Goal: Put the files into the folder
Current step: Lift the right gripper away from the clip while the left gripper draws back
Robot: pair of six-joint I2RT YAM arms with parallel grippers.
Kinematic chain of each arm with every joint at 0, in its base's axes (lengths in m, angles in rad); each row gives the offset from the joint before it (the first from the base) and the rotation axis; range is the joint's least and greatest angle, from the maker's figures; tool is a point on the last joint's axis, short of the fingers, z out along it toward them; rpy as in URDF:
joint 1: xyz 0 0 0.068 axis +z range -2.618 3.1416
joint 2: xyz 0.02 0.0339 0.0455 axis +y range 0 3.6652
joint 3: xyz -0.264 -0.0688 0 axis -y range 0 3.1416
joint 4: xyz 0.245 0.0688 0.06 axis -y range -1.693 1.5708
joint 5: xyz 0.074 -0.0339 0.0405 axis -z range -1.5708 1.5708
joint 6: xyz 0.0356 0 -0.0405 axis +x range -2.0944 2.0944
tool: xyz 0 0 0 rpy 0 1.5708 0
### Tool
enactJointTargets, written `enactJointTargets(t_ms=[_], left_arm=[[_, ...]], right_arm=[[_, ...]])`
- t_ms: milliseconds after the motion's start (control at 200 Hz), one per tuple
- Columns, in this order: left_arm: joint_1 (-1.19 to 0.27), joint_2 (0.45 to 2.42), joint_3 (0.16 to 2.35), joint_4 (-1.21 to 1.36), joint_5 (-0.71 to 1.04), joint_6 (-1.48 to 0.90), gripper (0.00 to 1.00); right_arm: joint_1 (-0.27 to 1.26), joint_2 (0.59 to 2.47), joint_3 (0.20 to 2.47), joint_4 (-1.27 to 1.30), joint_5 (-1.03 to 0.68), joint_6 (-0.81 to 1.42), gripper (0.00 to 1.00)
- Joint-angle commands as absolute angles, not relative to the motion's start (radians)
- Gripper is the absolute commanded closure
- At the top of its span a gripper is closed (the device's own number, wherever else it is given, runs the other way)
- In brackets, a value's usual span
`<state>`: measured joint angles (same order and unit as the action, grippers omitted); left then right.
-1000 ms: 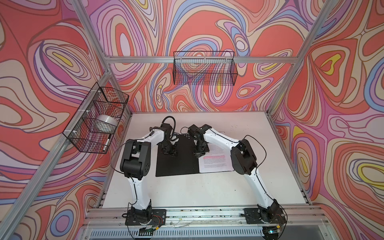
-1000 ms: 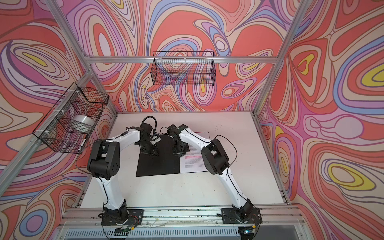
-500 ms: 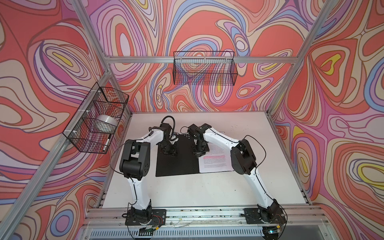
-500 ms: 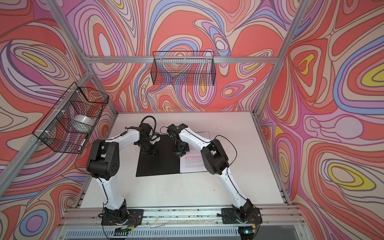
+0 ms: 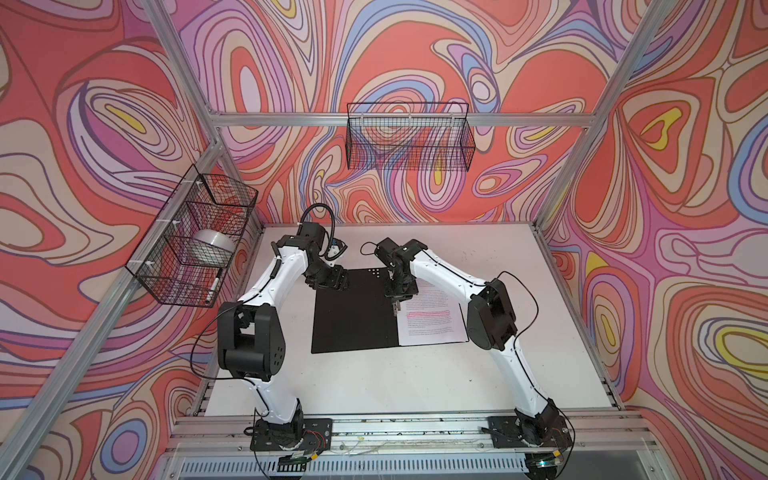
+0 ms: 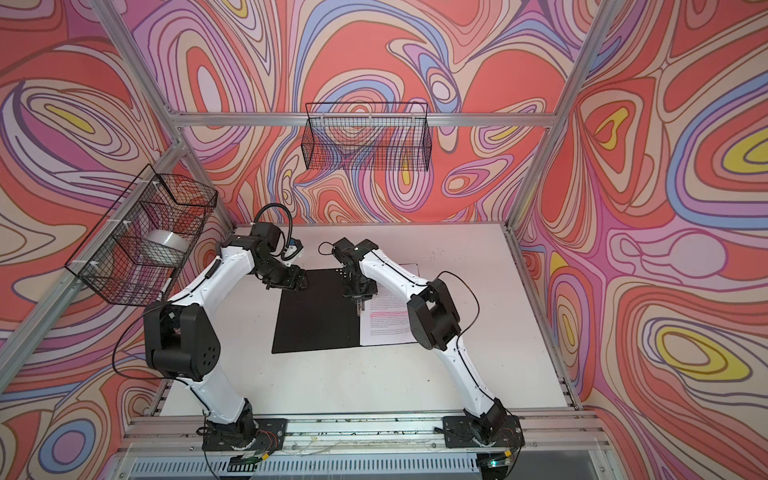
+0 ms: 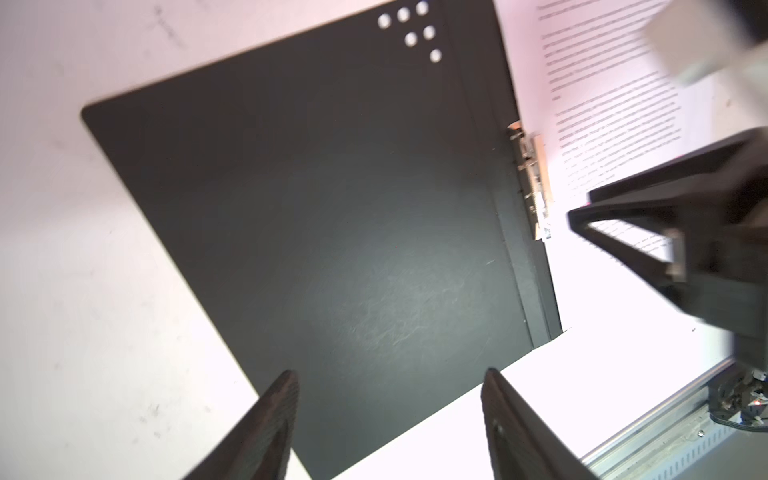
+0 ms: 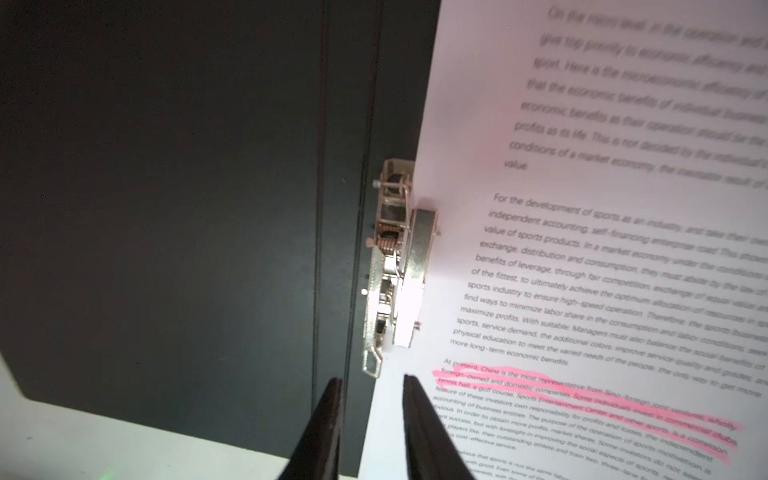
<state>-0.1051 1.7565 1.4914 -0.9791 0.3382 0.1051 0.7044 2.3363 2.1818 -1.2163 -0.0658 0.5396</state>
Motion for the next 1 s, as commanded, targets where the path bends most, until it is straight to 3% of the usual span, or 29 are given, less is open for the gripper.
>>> enactJointTargets(t_ms=[0, 170, 411, 686, 997], left_arm=[[-0.077, 1.751, 1.439, -1.057, 0.308, 0.116, 0.23], [-0.013, 1.747, 1.376, -1.055, 0.278, 0.095, 0.08], [0.021, 1.808, 1.368, -1.064, 0.231, 0.052, 0.05], [0.032, 1.891, 1.380, -1.049, 0.192, 0.008, 0.04], [0.034, 1.965, 1.403, -1.070, 0.243, 0.012, 0.08]], right_arm=[[0.686, 2.197, 2.157, -1.127, -0.041, 0.571, 0.69], [0.614, 1.977, 1.909, -1.003, -0.020, 0.602, 0.58], [0.390, 1.673, 1.430, -0.823, -0.124, 0.602, 0.56], [0.247, 1.627, 1.211, -0.706, -0.234, 0.585, 0.53], [0.177, 1.695, 1.158, -0.602, -0.277, 0.572, 0.53]])
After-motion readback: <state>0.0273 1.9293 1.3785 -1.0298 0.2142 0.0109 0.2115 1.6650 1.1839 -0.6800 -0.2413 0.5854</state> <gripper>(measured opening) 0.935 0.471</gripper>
